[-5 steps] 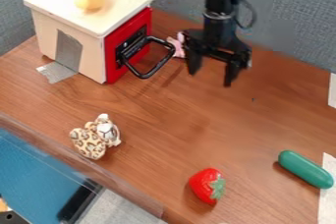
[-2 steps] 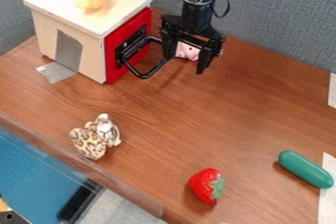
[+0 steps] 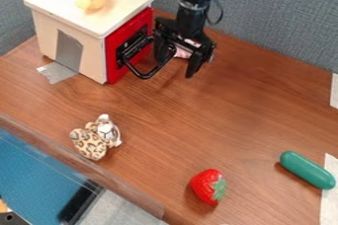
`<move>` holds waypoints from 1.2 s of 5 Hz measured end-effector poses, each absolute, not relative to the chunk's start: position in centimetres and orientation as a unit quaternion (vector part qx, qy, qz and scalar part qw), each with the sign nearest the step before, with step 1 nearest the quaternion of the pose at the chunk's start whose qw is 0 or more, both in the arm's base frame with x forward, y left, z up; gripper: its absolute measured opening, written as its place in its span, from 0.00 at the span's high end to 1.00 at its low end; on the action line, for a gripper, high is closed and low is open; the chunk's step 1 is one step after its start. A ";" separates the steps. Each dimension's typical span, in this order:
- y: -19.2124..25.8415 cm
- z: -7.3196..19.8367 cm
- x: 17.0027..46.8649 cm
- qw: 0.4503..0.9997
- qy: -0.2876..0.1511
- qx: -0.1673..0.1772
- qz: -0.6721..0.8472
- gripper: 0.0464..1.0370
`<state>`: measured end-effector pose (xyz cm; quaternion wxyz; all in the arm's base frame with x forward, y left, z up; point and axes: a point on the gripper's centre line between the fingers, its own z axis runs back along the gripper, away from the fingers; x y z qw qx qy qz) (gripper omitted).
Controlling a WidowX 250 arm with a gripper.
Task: Open the drawer
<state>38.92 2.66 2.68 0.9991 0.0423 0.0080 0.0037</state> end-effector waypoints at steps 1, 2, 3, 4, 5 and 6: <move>3.0 2.2 39.1 0.998 0.017 0.053 -0.004 0.04; 3.3 2.5 39.1 0.998 0.019 0.062 -0.002 0.04; 3.3 1.0 38.8 0.997 0.037 0.064 0.001 0.09; 3.4 0.3 38.8 0.997 0.032 0.068 0.010 0.37; 3.4 -1.1 38.4 0.996 0.049 0.079 0.010 0.67; 2.9 -1.2 38.3 0.987 0.038 0.155 0.010 0.87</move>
